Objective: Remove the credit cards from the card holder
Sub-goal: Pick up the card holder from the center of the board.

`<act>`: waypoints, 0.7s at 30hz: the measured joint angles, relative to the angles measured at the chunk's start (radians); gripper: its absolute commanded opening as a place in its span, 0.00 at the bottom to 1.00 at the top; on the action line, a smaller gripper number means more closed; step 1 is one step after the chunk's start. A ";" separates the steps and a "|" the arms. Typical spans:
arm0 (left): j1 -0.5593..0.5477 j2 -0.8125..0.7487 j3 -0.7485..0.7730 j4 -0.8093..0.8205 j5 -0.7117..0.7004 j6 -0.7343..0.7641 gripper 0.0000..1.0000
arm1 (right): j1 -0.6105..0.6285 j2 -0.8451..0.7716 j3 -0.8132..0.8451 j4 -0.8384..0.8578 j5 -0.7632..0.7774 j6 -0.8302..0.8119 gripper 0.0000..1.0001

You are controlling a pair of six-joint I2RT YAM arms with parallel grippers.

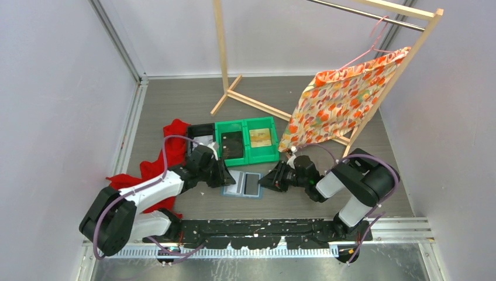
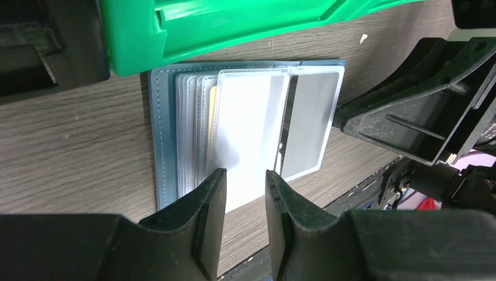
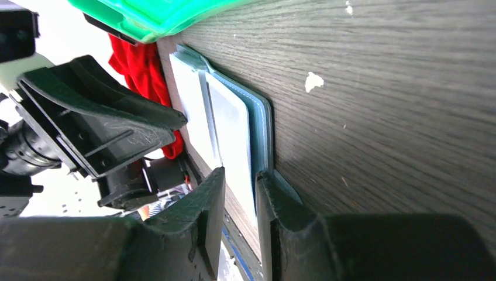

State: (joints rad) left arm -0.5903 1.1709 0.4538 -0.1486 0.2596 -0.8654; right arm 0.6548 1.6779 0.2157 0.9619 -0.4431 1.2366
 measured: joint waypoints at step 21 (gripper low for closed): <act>0.006 0.095 0.001 0.140 0.037 -0.002 0.32 | 0.009 0.048 0.022 0.045 -0.037 -0.018 0.28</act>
State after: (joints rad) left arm -0.5846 1.2659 0.4545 -0.0082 0.2962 -0.8673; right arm 0.6640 1.7264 0.2375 1.0073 -0.4805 1.2186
